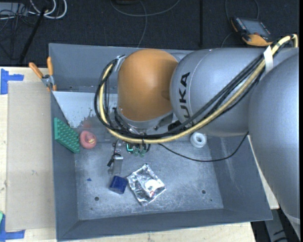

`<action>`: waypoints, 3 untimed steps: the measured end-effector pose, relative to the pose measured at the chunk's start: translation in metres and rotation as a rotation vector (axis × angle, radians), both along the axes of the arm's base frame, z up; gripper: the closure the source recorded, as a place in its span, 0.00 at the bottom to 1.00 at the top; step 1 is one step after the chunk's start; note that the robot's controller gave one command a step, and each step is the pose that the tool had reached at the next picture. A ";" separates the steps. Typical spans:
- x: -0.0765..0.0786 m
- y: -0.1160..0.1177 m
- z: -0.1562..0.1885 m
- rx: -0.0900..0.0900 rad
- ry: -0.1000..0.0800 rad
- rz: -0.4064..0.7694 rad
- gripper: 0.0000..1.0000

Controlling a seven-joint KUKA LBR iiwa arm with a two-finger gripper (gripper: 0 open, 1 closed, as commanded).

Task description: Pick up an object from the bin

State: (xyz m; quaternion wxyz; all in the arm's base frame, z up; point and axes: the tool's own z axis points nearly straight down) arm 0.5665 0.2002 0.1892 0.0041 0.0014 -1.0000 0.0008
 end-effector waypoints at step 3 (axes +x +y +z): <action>-0.017 -0.073 -0.064 0.005 -0.012 0.751 0.00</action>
Offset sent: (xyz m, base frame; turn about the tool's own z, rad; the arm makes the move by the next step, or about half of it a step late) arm -0.0510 -0.0489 -0.0405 -0.2833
